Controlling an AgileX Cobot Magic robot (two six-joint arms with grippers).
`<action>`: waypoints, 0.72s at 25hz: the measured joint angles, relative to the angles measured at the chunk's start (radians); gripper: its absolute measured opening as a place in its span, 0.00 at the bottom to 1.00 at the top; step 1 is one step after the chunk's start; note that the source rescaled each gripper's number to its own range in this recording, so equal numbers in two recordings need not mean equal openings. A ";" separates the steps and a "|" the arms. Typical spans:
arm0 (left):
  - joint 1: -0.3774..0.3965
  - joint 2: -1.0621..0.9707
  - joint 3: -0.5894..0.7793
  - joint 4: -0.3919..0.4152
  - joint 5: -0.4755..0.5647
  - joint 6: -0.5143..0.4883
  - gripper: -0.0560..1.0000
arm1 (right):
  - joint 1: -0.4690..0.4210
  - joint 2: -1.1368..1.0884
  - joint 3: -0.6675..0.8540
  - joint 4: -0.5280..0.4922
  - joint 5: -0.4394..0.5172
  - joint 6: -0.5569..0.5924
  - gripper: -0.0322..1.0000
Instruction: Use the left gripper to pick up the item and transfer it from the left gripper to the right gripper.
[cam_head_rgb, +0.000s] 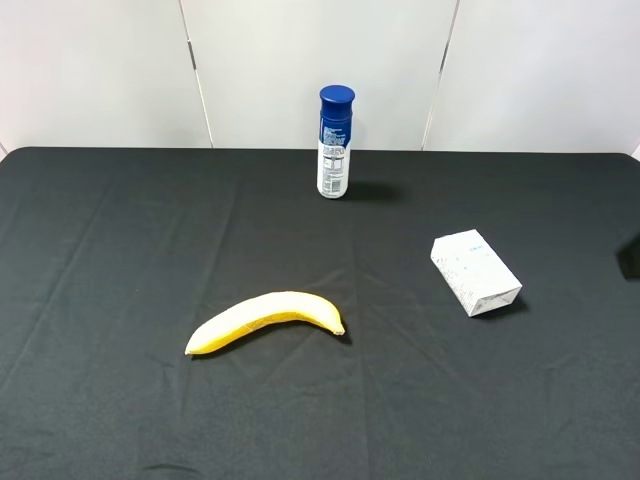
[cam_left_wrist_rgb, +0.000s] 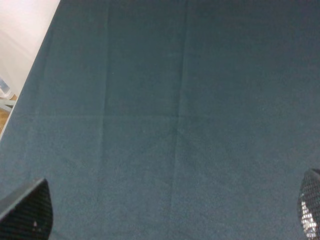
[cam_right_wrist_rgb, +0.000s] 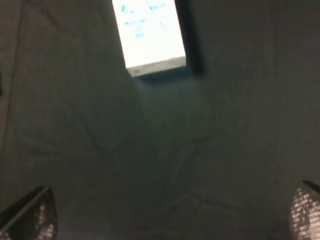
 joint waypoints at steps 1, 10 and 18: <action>0.000 0.000 0.000 0.000 0.000 0.000 0.98 | 0.000 -0.036 0.023 0.001 0.002 0.000 1.00; 0.000 0.000 0.000 0.000 0.000 0.000 0.98 | 0.000 -0.383 0.218 0.003 -0.008 -0.013 1.00; 0.000 0.000 0.000 0.000 0.000 0.000 0.98 | 0.000 -0.724 0.303 0.026 -0.134 -0.063 1.00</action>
